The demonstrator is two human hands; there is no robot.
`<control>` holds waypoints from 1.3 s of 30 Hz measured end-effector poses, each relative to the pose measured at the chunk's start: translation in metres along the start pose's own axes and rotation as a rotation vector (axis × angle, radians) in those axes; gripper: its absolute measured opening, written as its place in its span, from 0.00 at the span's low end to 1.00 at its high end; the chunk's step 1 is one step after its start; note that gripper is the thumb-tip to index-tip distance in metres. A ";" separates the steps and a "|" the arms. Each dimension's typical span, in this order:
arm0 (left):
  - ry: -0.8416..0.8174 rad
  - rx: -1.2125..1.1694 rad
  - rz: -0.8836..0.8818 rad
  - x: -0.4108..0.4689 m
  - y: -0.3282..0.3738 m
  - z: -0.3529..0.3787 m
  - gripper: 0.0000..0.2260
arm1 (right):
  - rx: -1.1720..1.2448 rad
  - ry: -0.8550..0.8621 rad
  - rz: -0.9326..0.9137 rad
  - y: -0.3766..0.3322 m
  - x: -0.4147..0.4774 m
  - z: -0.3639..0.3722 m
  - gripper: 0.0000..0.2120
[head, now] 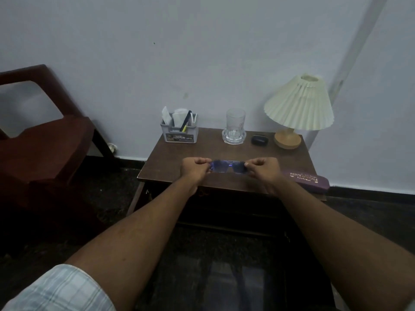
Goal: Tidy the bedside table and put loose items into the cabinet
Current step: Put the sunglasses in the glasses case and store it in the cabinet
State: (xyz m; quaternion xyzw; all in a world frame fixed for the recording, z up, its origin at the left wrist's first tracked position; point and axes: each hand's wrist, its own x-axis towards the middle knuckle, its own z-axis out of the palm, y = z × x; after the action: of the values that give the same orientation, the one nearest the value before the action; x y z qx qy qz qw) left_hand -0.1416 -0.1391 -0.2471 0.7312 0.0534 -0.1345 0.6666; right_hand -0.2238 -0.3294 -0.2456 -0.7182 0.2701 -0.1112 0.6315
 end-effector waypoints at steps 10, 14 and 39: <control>0.081 0.362 0.081 0.019 -0.019 -0.001 0.08 | -0.309 0.086 -0.019 0.028 0.022 0.021 0.11; 0.072 0.404 0.097 0.017 -0.018 -0.001 0.08 | -0.346 0.101 -0.027 0.030 0.024 0.023 0.09; -0.298 0.550 0.373 -0.078 0.004 0.134 0.18 | -0.856 0.079 -0.321 0.002 -0.046 -0.149 0.20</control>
State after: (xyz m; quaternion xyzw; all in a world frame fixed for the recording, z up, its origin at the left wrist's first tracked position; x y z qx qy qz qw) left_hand -0.2327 -0.2645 -0.2327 0.8526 -0.2169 -0.1251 0.4586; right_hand -0.3367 -0.4313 -0.2124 -0.9425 0.2007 -0.1134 0.2421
